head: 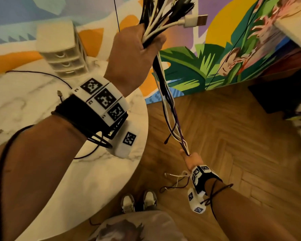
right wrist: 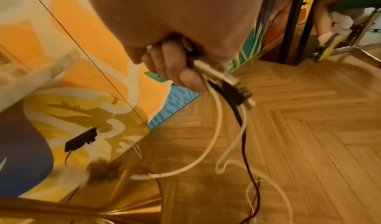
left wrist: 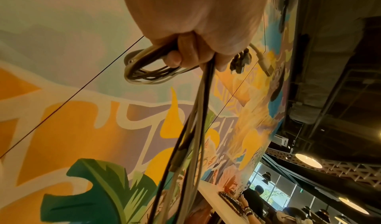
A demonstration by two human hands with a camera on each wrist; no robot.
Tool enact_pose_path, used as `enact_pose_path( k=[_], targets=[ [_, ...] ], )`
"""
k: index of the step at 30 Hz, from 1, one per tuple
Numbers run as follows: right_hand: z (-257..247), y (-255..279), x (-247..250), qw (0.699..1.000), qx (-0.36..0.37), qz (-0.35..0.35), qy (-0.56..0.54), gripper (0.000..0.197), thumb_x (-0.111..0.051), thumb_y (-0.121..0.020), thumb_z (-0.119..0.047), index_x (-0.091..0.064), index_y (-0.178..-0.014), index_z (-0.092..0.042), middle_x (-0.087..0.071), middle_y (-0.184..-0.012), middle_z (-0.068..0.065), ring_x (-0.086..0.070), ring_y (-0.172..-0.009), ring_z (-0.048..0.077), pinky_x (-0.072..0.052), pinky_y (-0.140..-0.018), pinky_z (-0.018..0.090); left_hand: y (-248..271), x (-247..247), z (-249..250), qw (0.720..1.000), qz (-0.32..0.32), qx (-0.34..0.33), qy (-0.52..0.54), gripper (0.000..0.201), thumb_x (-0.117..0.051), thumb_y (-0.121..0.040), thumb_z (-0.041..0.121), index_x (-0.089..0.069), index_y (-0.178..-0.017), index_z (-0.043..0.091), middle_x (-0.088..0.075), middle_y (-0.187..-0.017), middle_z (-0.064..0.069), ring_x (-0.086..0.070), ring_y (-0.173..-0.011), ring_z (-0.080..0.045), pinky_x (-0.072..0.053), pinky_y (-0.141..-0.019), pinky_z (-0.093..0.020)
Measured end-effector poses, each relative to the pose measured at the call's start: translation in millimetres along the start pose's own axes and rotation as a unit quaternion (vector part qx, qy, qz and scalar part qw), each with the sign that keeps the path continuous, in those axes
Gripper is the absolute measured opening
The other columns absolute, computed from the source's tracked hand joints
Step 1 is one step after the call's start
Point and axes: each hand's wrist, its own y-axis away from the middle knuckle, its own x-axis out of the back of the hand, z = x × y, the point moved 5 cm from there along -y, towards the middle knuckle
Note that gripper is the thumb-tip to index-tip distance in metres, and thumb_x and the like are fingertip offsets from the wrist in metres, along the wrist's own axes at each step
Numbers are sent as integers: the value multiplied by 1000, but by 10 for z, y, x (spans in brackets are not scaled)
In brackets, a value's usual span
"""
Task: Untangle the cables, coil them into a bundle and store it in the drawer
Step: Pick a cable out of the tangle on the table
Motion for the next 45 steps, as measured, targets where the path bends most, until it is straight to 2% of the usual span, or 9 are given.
enact_pose_path(
  k=[5, 9, 13, 16, 26, 34, 38, 42, 45],
  targets=[
    [24, -83, -76, 991, 29, -55, 116, 45, -64, -84, -35, -58, -116, -5, -65, -100, 10, -62, -89, 28, -54, -78, 38, 314, -297, -17, 998, -56, 20, 15, 20, -54, -94, 22, -66, -92, 6, -51, -70, 17, -52, -59, 11, -35, -57, -2],
    [-554, 167, 183, 984, 177, -7, 2, 71, -67, -79, -31, -37, -141, -12, -43, -141, 10, -46, -126, 28, -42, -103, 42, 592, -555, -83, 996, -88, 25, 11, 25, -56, -93, 21, -65, -108, 3, -54, -77, 15, -50, -66, -5, -29, -60, 4],
    [-1349, 730, 556, 894, 334, -91, -284, 50, -56, -75, -11, -54, -125, -7, -59, -116, 7, -58, -96, 6, -50, -73, 16, 825, -738, -261, 993, -114, 32, -6, 27, -58, -92, 23, -67, -107, 2, -71, -89, -11, -60, -79, -14, -31, -59, 3],
    [-1761, 1114, 605, 864, 392, -147, -279, 28, -51, -85, 4, -57, -111, 1, -64, -101, 18, -63, -86, 11, -53, -74, 24, 948, -829, -431, 989, -136, 62, -23, 31, -57, -93, 26, -65, -112, 4, -71, -99, -13, -66, -90, -24, -40, -69, -10],
    [-1103, 657, 401, 956, 206, 64, -198, 43, -53, -94, -26, -42, -54, -17, -38, -50, -4, -34, -44, 10, -28, -42, 20, 669, -188, -851, 975, -59, 211, -48, 41, -54, -93, 36, -45, -59, 16, -39, -51, 1, -36, -51, -17, -22, -53, -30],
    [-740, 472, -1, 969, 164, -88, 160, 22, -53, -94, -22, -64, -103, -6, -62, -99, 5, -57, -87, 24, -43, -73, 32, 826, -570, -857, 915, -69, 335, 216, 55, -57, -90, 40, -37, -41, 23, -29, -41, 4, -25, -39, -16, -21, -49, -33],
    [-1248, 755, 368, 959, 271, -68, -45, 32, -51, -91, 0, -59, -121, -5, -61, -125, 15, -61, -103, 20, -45, -86, 25, 1111, -832, -855, 904, -132, 347, 212, 48, -58, -89, 34, -42, -46, 21, -36, -39, 4, -30, -36, -14, -26, -48, -28],
    [-1666, 1115, 509, 812, 284, -308, -407, 47, -60, -75, -14, -55, -120, -3, -64, -114, 11, -62, -102, 20, -49, -94, 33, 1329, -943, -924, 903, -146, 363, 179, 20, -63, -84, 19, -59, -64, 15, -50, -44, 9, -45, -41, -6, -37, -51, -28],
    [-1902, 1342, 534, 774, 281, -370, -431, 45, -63, -79, -21, -57, -118, 1, -67, -110, 12, -65, -100, 20, -54, -83, 27, 1419, -1039, -823, 915, -208, 317, 137, 19, -55, -88, 7, -67, -103, 10, -70, -97, -10, -65, -91, -22, -51, -82, -38]
  ],
)
